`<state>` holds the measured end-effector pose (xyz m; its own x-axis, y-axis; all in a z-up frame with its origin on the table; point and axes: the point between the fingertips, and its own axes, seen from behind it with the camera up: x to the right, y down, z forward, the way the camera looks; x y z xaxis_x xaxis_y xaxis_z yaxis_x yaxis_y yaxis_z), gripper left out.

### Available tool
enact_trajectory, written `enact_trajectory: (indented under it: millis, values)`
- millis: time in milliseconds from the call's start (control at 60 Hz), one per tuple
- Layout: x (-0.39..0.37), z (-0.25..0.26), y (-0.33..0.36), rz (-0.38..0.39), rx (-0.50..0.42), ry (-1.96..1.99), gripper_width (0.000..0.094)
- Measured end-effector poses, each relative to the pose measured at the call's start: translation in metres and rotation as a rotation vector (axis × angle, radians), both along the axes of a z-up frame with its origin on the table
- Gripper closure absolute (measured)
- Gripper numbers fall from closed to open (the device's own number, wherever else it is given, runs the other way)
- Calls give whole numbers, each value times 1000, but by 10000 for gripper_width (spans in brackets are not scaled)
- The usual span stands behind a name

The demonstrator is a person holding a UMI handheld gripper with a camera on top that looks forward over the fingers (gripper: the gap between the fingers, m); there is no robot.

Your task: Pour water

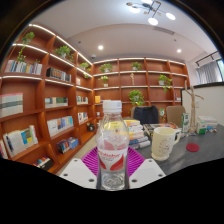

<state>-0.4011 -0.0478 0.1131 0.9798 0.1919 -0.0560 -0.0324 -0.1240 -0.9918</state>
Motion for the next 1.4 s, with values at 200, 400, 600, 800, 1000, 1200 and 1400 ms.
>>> enact_trajectory:
  millis: [200, 400, 600, 800, 1000, 1200, 1400]
  values:
    - [0, -1, -1, -3, -29, 8, 590]
    - [12, 31, 41, -30, -108, 530, 590]
    - [29, 63, 79, 13, -141, 1156, 590]
    - [62, 85, 100, 2, -126, 1668, 589]
    - [78, 96, 121, 20, -148, 1985, 571]
    - [97, 88, 129, -11, -137, 2186, 572]
    - [95, 93, 129, -1, -155, 2112, 572]
